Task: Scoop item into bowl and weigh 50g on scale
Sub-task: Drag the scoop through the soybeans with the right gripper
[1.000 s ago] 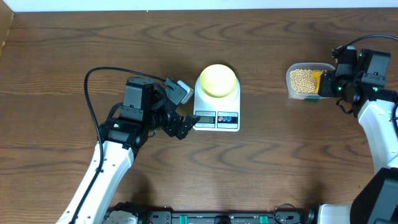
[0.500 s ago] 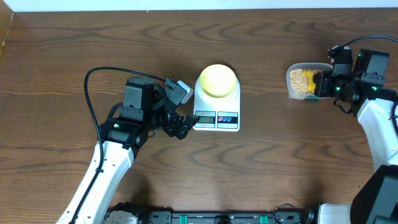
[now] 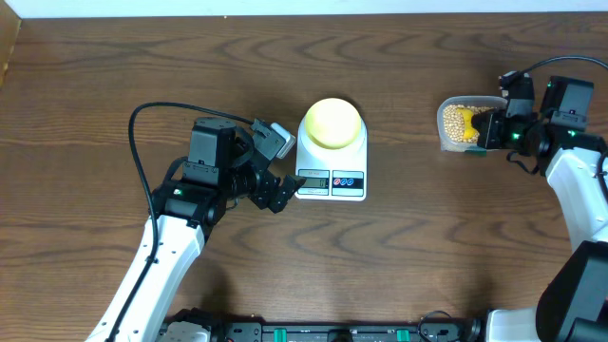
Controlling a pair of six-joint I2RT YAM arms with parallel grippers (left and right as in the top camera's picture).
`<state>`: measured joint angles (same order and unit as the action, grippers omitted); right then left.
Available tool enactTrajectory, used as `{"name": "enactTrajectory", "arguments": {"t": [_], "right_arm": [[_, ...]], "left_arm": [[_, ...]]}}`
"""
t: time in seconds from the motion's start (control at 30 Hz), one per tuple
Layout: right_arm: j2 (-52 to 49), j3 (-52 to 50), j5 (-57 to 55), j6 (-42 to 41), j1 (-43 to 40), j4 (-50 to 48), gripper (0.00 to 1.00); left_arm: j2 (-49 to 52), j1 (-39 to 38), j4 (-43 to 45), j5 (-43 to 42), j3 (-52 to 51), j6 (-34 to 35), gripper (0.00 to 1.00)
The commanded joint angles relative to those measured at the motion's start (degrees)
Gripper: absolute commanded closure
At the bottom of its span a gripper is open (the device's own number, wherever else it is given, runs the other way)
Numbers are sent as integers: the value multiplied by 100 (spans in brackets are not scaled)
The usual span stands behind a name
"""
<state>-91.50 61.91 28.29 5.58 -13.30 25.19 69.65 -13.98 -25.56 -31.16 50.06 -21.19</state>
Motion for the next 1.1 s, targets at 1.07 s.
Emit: {"name": "enactTrajectory", "arguments": {"t": [1.07], "right_arm": [[-66, 96, 3126, -85, -1923, -35, 99]], "left_arm": [[-52, 15, -7, 33, -11, -11, 9]]}}
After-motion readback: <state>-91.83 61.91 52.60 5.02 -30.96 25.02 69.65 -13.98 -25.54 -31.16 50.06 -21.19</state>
